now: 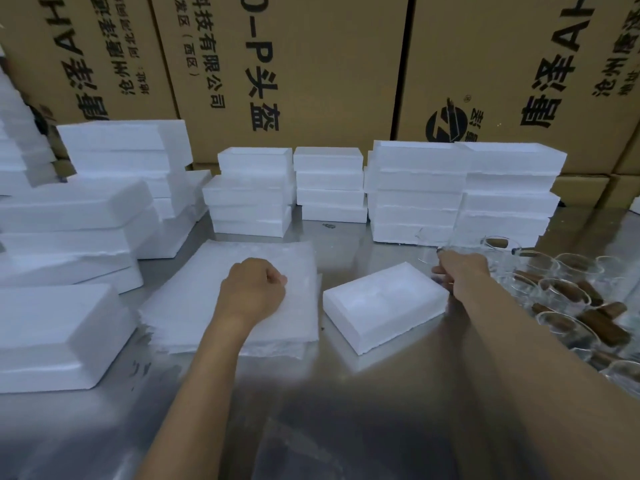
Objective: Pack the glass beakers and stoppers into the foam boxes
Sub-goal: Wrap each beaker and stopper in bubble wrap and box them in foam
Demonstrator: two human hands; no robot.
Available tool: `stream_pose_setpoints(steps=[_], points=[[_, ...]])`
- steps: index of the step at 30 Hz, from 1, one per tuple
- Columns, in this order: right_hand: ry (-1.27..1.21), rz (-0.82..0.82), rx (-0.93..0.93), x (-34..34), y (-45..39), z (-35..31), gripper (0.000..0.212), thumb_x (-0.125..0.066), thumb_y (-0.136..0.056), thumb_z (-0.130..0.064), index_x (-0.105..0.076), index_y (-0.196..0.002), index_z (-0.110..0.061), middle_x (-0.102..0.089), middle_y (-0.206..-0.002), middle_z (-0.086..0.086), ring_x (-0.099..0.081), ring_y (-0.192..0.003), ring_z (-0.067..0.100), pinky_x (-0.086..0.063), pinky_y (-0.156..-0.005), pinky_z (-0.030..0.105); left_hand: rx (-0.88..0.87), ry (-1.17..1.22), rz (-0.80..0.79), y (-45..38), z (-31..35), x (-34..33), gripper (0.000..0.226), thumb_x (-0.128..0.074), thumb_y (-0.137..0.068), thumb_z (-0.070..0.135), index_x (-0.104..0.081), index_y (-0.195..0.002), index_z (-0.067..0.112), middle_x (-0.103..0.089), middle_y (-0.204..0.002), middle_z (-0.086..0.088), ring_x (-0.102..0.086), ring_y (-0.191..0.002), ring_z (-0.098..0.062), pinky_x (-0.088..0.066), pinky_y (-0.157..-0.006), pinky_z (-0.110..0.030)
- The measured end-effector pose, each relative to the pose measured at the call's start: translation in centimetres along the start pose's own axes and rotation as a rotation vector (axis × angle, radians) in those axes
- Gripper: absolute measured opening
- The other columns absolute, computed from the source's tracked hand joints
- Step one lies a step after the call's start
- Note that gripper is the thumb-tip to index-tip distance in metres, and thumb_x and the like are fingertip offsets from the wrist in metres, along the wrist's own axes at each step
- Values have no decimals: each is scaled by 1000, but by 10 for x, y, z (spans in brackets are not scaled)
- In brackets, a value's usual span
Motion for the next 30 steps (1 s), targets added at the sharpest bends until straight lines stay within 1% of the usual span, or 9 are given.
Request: stream_pose_setpoints(steps=[2, 4, 7, 10, 14, 19, 22, 25, 30], points=[[188, 21, 103, 2, 5, -12, 33, -61, -93, -29, -67, -104, 2, -75, -89, 11, -58, -65, 21, -44, -65, 27, -11, 66, 18, -1, 1, 3, 23, -54, -94, 10, -64, -76, 22, -65, -93, 10, -60, -100, -20, -47, -98, -38], [329, 53, 273, 5, 22, -34, 40, -59, -95, -36, -75, -89, 0, -75, -94, 12, -60, -78, 25, -42, -74, 30, -30, 138, 37, -1, 3, 4, 25, -52, -94, 8, -64, -77, 22, -60, -87, 19, -57, -99, -17, -43, -102, -39], [127, -77, 454, 5, 72, -61, 36, -61, -95, -39, -71, -70, -15, -73, -77, -2, -59, -69, 9, -42, -65, 29, -42, 274, 33, -2, 6, 4, 23, -48, -98, 11, -65, -86, 22, -58, -90, 20, -57, -91, -8, -43, -84, -22], [-53, -383, 490, -5, 137, -72, 25, -60, -97, -30, -73, -81, -17, -67, -63, -10, -51, -55, 3, -39, -55, 22, -48, 363, 37, -1, 10, 4, 24, -46, -100, 11, -66, -90, 19, -58, -87, 19, -52, -77, 3, -34, -61, -12], [-26, -683, 531, -25, 201, -54, 27, -54, -101, -24, -74, -90, -10, -62, -68, -5, -45, -60, 9, -36, -52, 21, -67, 412, 82, 1, 15, 10, 26, -41, -101, 10, -65, -95, 15, -59, -97, 13, -51, -80, 4, -33, -62, -9], [439, -403, 710, -34, 208, -30, 22, -54, -98, -33, -67, -85, -21, -60, -66, -9, -50, -59, 10, -34, -56, 27, -152, 479, 153, 9, 30, 20, 24, -40, -104, 15, -64, -102, 12, -62, -111, 4, -52, -88, 7, -35, -69, -4], [589, -270, 781, -38, 210, -24, 24, -51, -97, -38, -62, -83, -23, -56, -65, -11, -52, -65, 7, -32, -54, 27, -273, 477, 131, 20, 52, 16, 21, -43, -103, 14, -63, -97, 14, -61, -107, 4, -54, -95, 2, -35, -73, -1], [474, -243, 707, -35, 203, -23, 29, -51, -97, -40, -64, -80, -20, -61, -65, -7, -56, -66, 12, -37, -56, 29, -428, 437, 62, 37, 81, 2, 22, -48, -101, 12, -64, -87, 16, -58, -97, 6, -52, -93, -9, -34, -74, -6], [-52, -376, 278, -19, 184, -13, 31, -54, -93, -21, -68, -66, -15, -64, -59, -6, -50, -51, 11, -40, -51, 21, -533, 455, -99, 60, 110, -22, 18, -57, -97, 16, -70, -84, 16, -63, -87, 11, -56, -85, -5, -39, -73, -15]])
Point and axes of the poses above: each hand's wrist, its own y-axis away from the middle knuckle, its own x-axis out of the back of the hand, z = x × y, the point moved 7 cm from there along -y, towards the middle knuckle
